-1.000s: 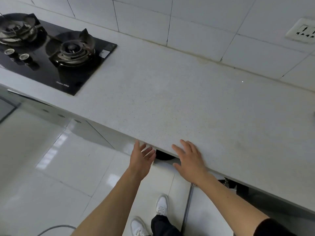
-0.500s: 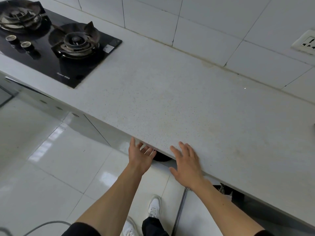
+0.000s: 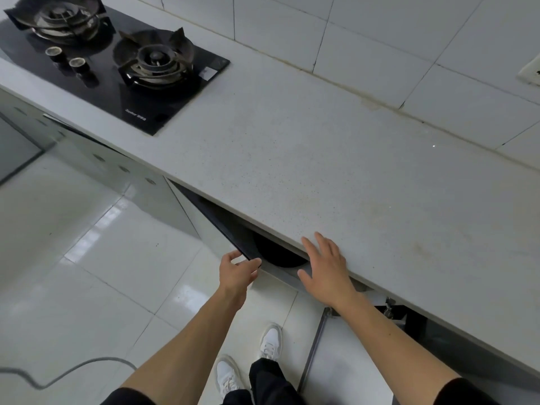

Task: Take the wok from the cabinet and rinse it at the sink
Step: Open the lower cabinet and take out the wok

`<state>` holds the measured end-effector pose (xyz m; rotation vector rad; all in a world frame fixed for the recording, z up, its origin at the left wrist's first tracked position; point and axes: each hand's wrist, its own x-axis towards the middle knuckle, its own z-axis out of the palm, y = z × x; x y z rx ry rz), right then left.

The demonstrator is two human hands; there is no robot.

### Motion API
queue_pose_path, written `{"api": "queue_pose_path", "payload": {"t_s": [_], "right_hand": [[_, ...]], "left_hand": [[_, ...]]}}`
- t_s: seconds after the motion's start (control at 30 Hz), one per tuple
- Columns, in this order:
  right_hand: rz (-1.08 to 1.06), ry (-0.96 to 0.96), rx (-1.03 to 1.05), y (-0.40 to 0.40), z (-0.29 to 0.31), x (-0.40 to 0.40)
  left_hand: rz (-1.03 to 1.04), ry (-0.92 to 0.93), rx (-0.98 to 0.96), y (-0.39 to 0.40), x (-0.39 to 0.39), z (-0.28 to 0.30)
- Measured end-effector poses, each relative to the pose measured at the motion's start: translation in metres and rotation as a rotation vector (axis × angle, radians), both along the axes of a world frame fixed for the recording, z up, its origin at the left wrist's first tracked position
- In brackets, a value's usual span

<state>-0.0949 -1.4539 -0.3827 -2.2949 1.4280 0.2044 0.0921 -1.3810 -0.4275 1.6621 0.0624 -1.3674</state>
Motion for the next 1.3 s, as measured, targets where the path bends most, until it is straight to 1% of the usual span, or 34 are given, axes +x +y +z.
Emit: {"api": "queue_pose_path", "payload": {"t_s": [0.1, 0.27, 0.37, 0.43, 0.57, 0.63, 0.77, 0.9, 1.07, 1.13, 1.3], "right_hand": [[0.074, -0.045, -0.014, 0.026, -0.002, 0.026], [0.056, -0.063, -0.04, 0.035, -0.005, 0.026], [0.068, -0.058, -0.022, 0.042, -0.006, 0.035], [0.087, -0.054, -0.016, 0.048, -0.005, 0.048], [0.116, -0.06, -0.014, 0.059, -0.003, 0.071], [0.129, -0.066, -0.01, 0.063, -0.001, 0.079], [0.152, -0.073, -0.018, 0.064, 0.003, 0.093], [0.104, -0.077, -0.022, 0.062, 0.005, 0.107], [0.148, -0.06, -0.026, 0.064, 0.006, 0.121], [0.162, -0.052, -0.031, 0.064, 0.005, 0.125], [0.117, -0.076, -0.021, 0.063, 0.005, 0.131]], "left_hand": [[0.008, -0.173, 0.063, 0.029, 0.012, -0.004], [-0.065, -0.451, 0.116, 0.042, 0.007, 0.0], [-0.166, -0.572, 0.125, 0.056, 0.015, 0.003], [-0.242, -0.671, 0.094, 0.07, 0.023, 0.004], [-0.467, -0.998, 0.029, 0.087, 0.037, -0.002], [-0.561, -1.098, 0.055, 0.092, 0.044, -0.004], [-0.708, -1.217, 0.121, 0.106, 0.064, -0.006], [-0.866, -1.331, 0.212, 0.118, 0.087, 0.0], [-0.991, -1.379, 0.352, 0.134, 0.109, 0.006], [-1.061, -1.371, 0.41, 0.14, 0.12, 0.007], [-1.068, -1.375, 0.503, 0.14, 0.135, 0.007]]}}
